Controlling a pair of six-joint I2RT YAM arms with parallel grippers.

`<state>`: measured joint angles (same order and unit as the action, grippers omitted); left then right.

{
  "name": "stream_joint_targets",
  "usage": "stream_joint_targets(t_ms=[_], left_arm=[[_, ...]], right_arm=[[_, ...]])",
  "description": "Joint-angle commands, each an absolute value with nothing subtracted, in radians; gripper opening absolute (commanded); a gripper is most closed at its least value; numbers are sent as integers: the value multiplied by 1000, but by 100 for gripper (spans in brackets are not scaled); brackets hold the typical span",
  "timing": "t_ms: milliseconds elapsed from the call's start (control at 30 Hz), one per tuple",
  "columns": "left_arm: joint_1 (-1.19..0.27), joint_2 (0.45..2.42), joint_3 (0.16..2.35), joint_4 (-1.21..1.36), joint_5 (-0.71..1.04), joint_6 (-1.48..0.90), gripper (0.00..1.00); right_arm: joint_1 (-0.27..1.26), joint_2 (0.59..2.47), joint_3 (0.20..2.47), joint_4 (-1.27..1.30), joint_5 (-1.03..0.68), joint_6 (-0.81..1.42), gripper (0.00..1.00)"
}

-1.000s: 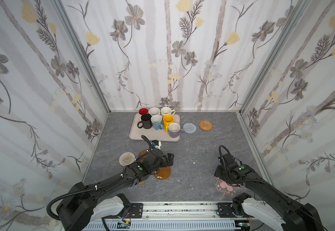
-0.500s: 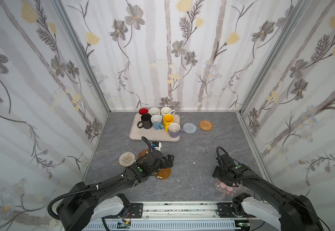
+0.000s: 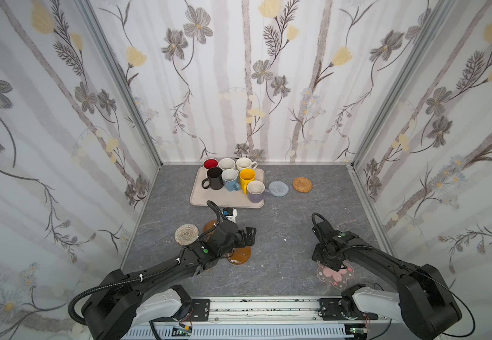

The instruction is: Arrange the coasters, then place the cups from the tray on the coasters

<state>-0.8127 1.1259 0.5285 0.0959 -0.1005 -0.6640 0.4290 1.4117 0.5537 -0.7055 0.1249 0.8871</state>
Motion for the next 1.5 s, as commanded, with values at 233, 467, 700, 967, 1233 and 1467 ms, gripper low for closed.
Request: stream_joint_targets(t_ms=[233,467,700,967,1233,1467], left_arm=[[-800,1095,504,136,-85,-663,100],[-790,1095,499,143,-76,-670,100],[-774,1097,504,143,-68,-669,100],[-731,1074,496,141,-39,-670,100],[-701,1029,487,138,-51,-681,100],[-695,1018,492,136,-67,-692,100]], right_arm=[[424,1489,577,-637,145,871,40],[422,1517,592,-630,150,859,19],[422,1522,595,-613,156,851,11],[411,1521,583,-494,117,848,14],[376,1554,625,-417,84,818,14],[338,1569,718,-427,79,772,14]])
